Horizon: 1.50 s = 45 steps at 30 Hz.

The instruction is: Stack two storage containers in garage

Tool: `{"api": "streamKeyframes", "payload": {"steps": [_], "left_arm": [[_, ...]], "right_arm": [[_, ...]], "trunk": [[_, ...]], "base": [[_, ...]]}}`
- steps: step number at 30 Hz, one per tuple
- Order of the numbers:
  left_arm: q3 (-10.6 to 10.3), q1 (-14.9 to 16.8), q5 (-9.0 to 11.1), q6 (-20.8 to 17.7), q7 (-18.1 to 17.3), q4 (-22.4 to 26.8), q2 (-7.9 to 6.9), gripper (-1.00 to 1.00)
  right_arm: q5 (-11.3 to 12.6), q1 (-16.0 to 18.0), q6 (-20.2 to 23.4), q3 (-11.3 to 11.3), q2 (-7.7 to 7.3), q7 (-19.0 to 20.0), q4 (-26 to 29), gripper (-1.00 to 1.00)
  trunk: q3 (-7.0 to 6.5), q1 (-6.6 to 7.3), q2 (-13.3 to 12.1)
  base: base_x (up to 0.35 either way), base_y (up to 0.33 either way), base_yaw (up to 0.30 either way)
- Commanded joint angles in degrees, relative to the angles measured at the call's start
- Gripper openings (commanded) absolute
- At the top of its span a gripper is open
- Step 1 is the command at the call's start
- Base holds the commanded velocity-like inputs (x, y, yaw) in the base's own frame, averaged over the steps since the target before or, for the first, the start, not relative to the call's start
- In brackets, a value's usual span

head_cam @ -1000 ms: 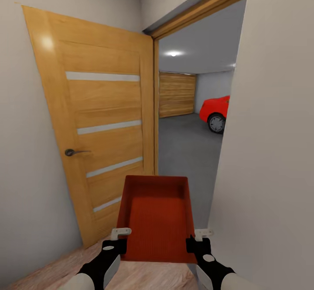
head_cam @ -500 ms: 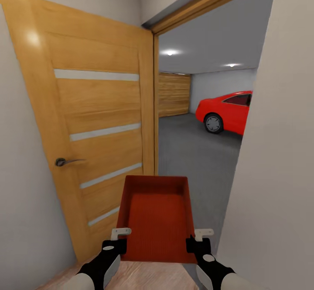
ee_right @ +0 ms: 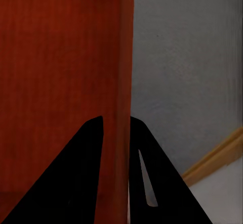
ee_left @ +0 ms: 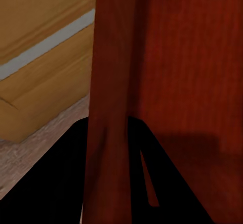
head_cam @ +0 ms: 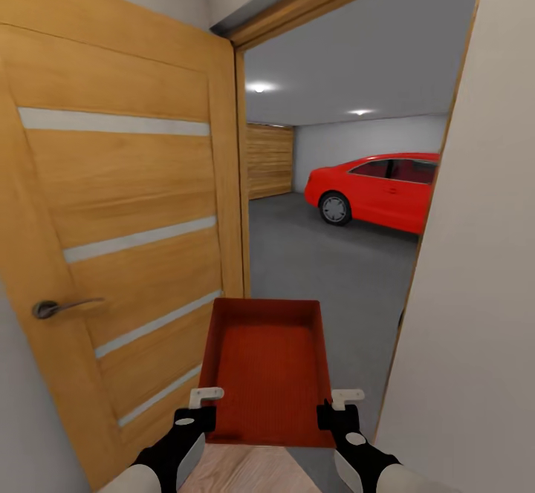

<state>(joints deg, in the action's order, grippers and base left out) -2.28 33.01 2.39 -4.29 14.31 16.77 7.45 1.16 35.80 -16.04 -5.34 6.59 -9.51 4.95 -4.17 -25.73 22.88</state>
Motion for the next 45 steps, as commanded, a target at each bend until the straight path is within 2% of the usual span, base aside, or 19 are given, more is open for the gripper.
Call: {"api": "streamKeyframes", "payload": {"steps": [1, 36, 45], "left_arm": [[0.8, 0.0, -0.4, -0.4, 0.6, 0.1, 0.02, -1.0], [0.8, 0.0, -0.4, -0.4, 0.7, 0.1, 0.02, -1.0], [0.8, 0.0, -0.4, -0.4, 0.8, 0.1, 0.02, -1.0]], "right_arm": [[-0.2, 0.1, -0.1, 1.8, 0.09, -0.5, 0.1, -1.0], [-0.2, 0.1, -0.1, 1.8, 0.09, -0.5, 0.1, -1.0], [-0.2, 0.1, 0.0, 1.8, 0.0, -0.5, 0.1, -1.0]], "trunk": [[0.02, -0.05, 0.0], [0.02, -0.05, 0.0], [0.02, -0.05, 0.0]], "base": [[0.306, 0.195, -0.282], [0.306, 0.195, -0.282], [0.306, 0.195, -0.053]]}}
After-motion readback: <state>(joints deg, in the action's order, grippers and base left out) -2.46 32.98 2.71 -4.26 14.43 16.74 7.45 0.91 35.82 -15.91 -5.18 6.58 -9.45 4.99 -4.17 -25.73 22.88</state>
